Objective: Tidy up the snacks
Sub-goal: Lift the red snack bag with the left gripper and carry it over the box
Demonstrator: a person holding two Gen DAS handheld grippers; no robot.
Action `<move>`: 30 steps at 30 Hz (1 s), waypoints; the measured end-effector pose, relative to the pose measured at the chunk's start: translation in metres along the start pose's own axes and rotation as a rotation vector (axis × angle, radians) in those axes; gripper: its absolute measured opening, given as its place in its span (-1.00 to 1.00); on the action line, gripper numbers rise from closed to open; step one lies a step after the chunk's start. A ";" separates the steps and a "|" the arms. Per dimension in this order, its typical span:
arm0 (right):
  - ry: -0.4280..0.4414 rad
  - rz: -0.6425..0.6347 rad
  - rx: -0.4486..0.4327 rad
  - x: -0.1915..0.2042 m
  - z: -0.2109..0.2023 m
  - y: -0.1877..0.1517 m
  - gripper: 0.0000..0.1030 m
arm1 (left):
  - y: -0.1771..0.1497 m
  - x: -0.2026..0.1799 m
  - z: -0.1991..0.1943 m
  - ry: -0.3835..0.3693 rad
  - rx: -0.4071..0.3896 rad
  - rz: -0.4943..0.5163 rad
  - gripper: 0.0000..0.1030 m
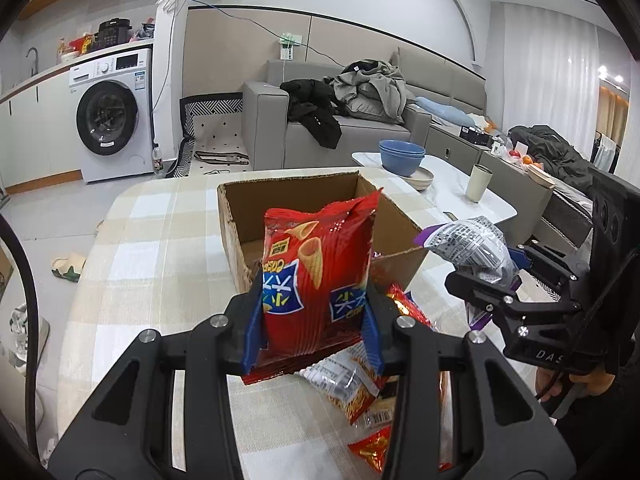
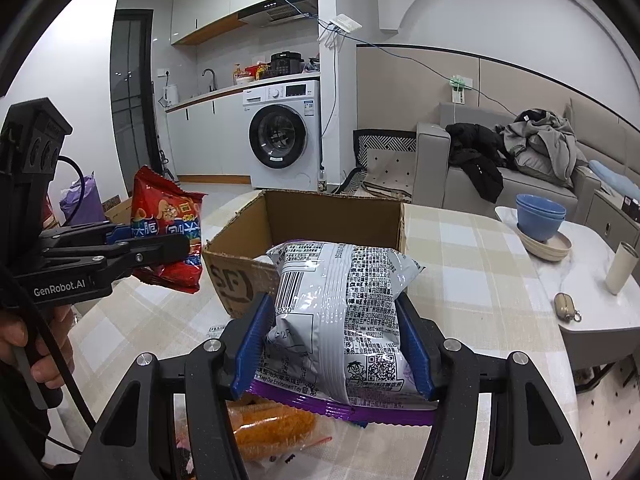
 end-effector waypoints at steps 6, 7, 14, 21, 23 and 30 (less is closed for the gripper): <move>0.003 -0.004 -0.009 0.003 0.003 0.011 0.20 | 0.017 -0.002 0.007 0.009 0.002 0.005 -0.27; 0.004 -0.003 -0.010 0.003 0.003 0.013 0.20 | 0.020 -0.003 0.009 0.011 0.003 0.007 -0.27; 0.015 -0.010 -0.010 0.008 0.010 0.029 0.20 | 0.040 -0.003 0.023 0.020 0.002 0.004 -0.27; 0.037 -0.007 -0.008 0.010 0.020 0.042 0.20 | 0.051 -0.001 0.038 0.038 0.009 0.007 -0.27; 0.051 0.003 -0.009 0.011 0.024 0.044 0.20 | 0.052 0.000 0.042 0.049 0.010 0.008 -0.27; 0.073 0.012 -0.006 0.010 0.034 0.052 0.20 | 0.061 0.006 0.058 0.073 0.018 -0.002 -0.27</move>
Point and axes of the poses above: each gripper's, at about its wrist camera, not at the fingertips, and z roughly the way its jaws point, x to its left, y to its top, the point moved 9 cm from there along z, roughly the way its jaws point, and after that the axes turned 8 degrees about x, right-handed, at the moved point
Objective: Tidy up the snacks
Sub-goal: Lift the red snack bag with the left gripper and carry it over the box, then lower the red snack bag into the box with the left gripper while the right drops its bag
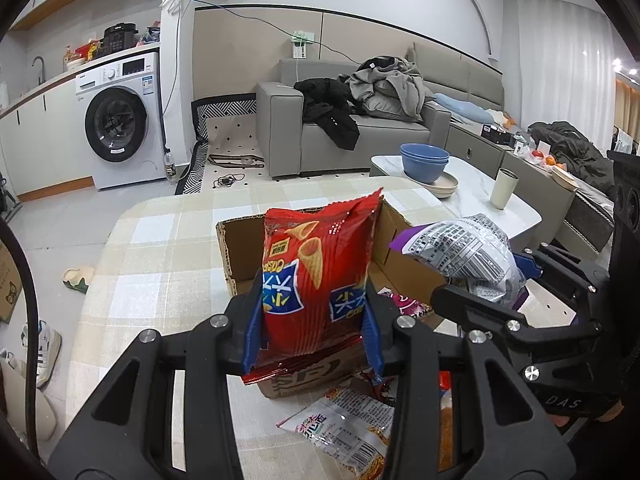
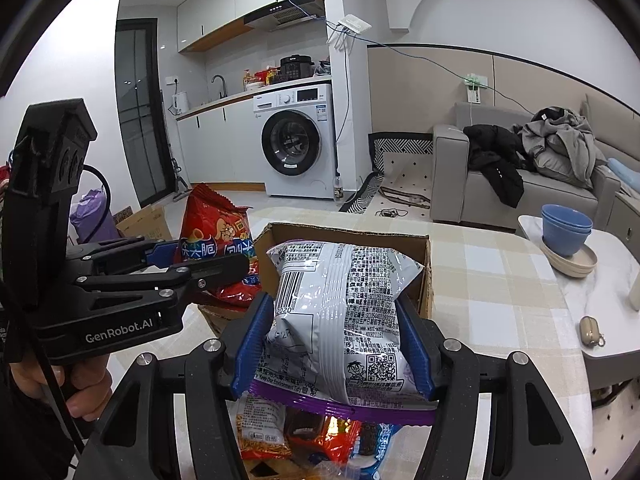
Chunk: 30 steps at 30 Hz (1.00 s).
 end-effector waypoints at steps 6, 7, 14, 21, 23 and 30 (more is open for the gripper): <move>-0.007 0.007 0.016 -0.007 0.010 0.003 0.20 | 0.003 -0.003 0.018 0.006 0.013 0.004 -0.27; -0.008 0.010 0.019 -0.009 0.012 0.003 0.20 | 0.003 -0.003 0.021 0.006 0.016 0.005 -0.27; -0.007 0.024 0.040 -0.019 0.031 0.006 0.20 | 0.009 -0.007 0.046 0.022 0.030 0.023 -0.27; -0.010 0.018 0.070 -0.022 0.047 0.001 0.21 | 0.013 -0.009 0.069 0.028 0.048 0.027 -0.27; -0.010 0.014 0.074 -0.023 0.051 0.001 0.21 | 0.014 -0.008 0.073 0.024 0.054 0.026 -0.27; -0.012 0.015 0.082 -0.027 0.058 0.000 0.21 | 0.013 -0.004 0.100 0.031 0.086 0.031 -0.26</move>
Point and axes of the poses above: each gripper's, at about its wrist camera, not at the fingertips, and z roughly the way its jaws point, x to its left, y to its top, the point moved 9 cm from there along z, roughly the way its jaws point, and after that the axes turned 8 degrees about x, right-handed, at the moved point
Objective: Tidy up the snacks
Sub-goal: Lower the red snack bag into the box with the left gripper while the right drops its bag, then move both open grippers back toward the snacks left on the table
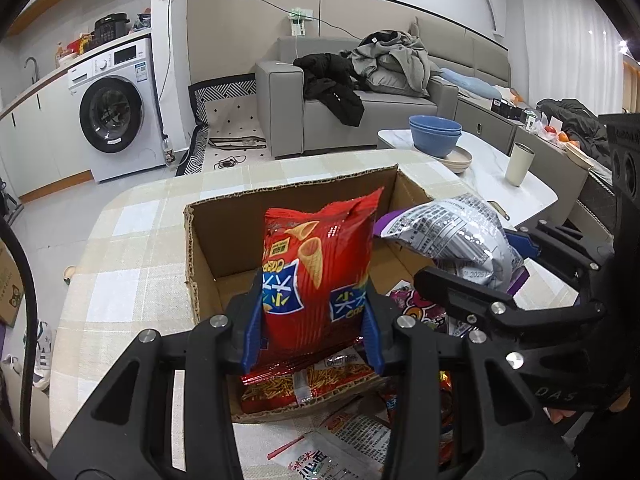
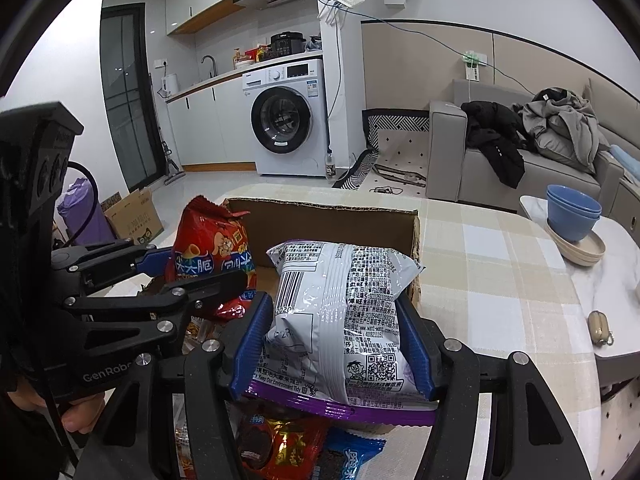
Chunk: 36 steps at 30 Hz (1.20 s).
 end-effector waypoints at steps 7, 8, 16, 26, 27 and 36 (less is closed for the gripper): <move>0.003 0.008 0.000 -0.001 0.001 0.003 0.21 | -0.001 0.004 0.024 0.016 0.038 -0.005 -0.26; 0.008 0.009 0.000 -0.001 0.002 0.003 0.21 | 0.000 0.004 0.028 0.018 0.045 -0.006 -0.26; 0.028 -0.016 -0.014 0.006 0.006 0.008 0.33 | -0.005 0.005 0.031 0.013 0.049 0.005 -0.23; -0.019 0.050 -0.065 -0.019 -0.030 0.003 0.95 | -0.011 0.006 0.006 -0.055 0.030 -0.018 0.64; -0.017 0.060 -0.058 -0.022 -0.032 0.001 0.97 | -0.012 0.006 0.002 -0.045 0.025 -0.010 0.65; 0.002 0.069 0.010 -0.018 -0.053 -0.032 0.99 | -0.037 0.013 -0.034 -0.036 0.004 -0.022 0.97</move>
Point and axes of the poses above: each gripper's, at about its wrist camera, not at the fingertips, and z roughly the way its jaws point, x to its left, y to its top, the point moved 9 cm from there along z, roughly the way its jaws point, and after that the axes turned 8 degrees about x, right-handed, at the moved point
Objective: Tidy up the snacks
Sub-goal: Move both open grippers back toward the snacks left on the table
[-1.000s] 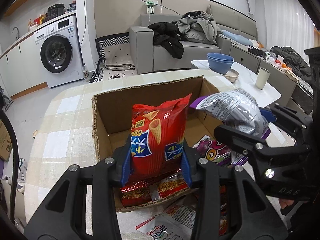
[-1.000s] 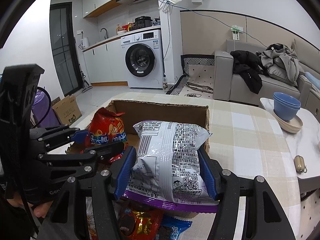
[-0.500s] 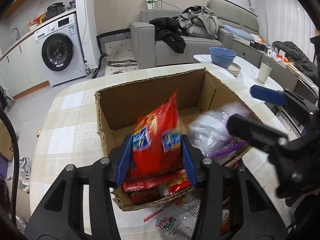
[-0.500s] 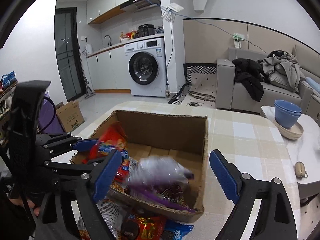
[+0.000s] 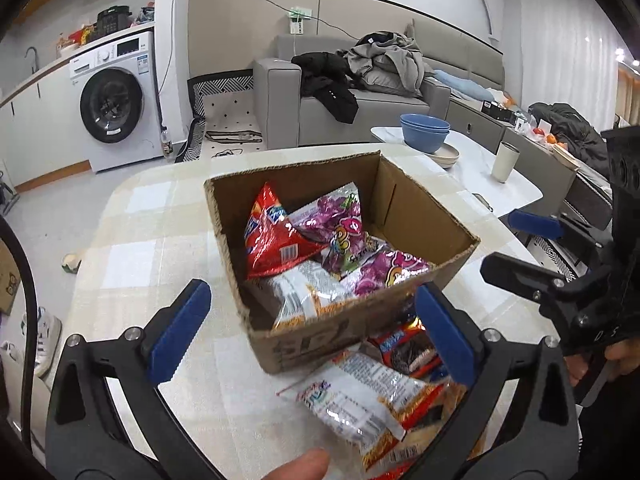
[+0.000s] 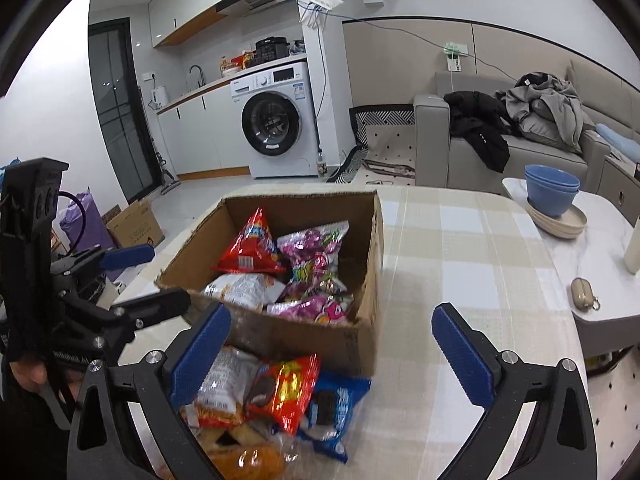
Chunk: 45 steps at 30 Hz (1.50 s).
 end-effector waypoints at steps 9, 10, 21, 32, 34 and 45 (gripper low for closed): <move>0.025 0.015 0.084 0.009 -0.002 -0.042 0.99 | -0.046 0.012 -0.032 0.021 0.015 -0.013 0.97; 0.029 0.017 0.087 0.010 -0.003 -0.046 0.99 | -0.050 0.012 -0.035 0.017 0.016 -0.015 0.97; 0.065 0.070 0.121 0.011 -0.011 -0.083 0.99 | -0.089 0.012 -0.058 0.012 0.032 -0.019 0.97; 0.085 0.040 0.151 0.034 -0.020 -0.097 0.99 | -0.112 0.006 -0.071 0.009 0.048 -0.016 0.97; 0.093 0.027 0.164 0.040 -0.019 -0.101 0.99 | -0.114 0.006 -0.071 0.011 0.054 -0.015 0.97; 0.105 -0.022 0.202 0.069 -0.010 -0.111 0.99 | -0.121 0.019 -0.075 0.038 0.049 -0.037 0.97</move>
Point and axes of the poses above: each gripper's, at about its wrist camera, not at the fingertips, and z roughly the way its jaws point, x to its left, y to its top, the point moved 9 cm from there along z, roughly the way its jaws point, and after that the axes turned 8 degrees about x, right-handed, at the moved point
